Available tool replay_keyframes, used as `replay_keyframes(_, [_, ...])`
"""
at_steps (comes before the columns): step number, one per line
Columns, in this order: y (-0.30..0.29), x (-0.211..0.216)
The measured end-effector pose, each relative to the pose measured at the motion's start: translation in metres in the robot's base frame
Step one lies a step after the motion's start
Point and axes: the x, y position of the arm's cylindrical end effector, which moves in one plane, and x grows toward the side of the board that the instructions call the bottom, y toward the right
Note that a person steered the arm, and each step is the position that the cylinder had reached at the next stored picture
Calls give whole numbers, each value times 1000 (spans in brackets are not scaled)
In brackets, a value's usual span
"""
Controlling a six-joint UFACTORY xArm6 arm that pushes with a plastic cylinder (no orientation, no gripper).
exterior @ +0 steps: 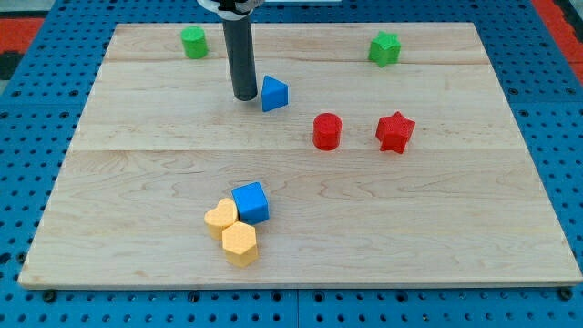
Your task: Push the blue triangle towards the blue cube
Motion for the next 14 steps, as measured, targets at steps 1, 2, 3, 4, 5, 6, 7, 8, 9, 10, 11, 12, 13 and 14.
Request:
replay_keyframes(1, [0, -34])
replay_keyframes(2, [0, -62])
replay_keyframes(3, [5, -72])
replay_keyframes(4, [34, -58])
replay_keyframes(5, [33, -21])
replay_keyframes(6, [41, 18])
replay_keyframes(7, [64, 22])
replay_keyframes(8, [61, 48])
replay_keyframes(9, [37, 53])
replay_keyframes(10, [8, 50])
replay_keyframes(11, [-19, 54])
replay_keyframes(12, [-56, 55])
replay_keyframes(13, [-64, 47])
replay_keyframes(14, [-64, 23])
